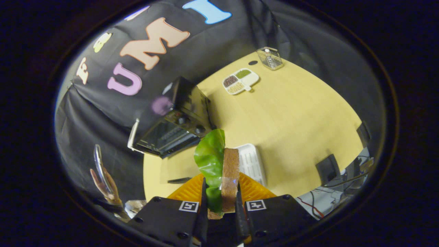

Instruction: Open the toaster oven, put the food inside, and close the toaster oven door.

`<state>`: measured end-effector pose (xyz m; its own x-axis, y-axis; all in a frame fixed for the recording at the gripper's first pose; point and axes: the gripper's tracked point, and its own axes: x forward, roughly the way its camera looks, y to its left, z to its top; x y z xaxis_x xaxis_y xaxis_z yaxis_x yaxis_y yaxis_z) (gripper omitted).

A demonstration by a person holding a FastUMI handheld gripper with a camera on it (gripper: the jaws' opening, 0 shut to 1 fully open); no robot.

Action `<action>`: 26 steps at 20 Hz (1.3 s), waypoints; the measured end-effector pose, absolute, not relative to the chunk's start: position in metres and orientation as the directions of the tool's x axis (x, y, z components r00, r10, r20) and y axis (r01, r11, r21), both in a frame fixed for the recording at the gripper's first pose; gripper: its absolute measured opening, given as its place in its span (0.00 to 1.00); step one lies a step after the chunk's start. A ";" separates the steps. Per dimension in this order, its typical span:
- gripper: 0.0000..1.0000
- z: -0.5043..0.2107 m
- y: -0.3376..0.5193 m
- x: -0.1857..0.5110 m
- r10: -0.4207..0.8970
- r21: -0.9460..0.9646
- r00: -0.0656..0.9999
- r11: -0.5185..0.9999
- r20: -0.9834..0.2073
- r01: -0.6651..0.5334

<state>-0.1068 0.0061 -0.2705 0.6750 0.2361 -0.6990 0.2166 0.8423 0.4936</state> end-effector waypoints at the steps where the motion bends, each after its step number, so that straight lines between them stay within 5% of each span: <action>1: 0.36 -0.263 0.024 -0.101 0.272 0.547 0.704 0.814 -0.656 0.194; 11: 0.36 -0.285 0.199 -0.020 0.585 0.883 0.727 0.465 -0.359 0.062; 26: 0.35 -0.340 0.236 0.088 0.455 0.894 0.830 0.434 -0.322 0.109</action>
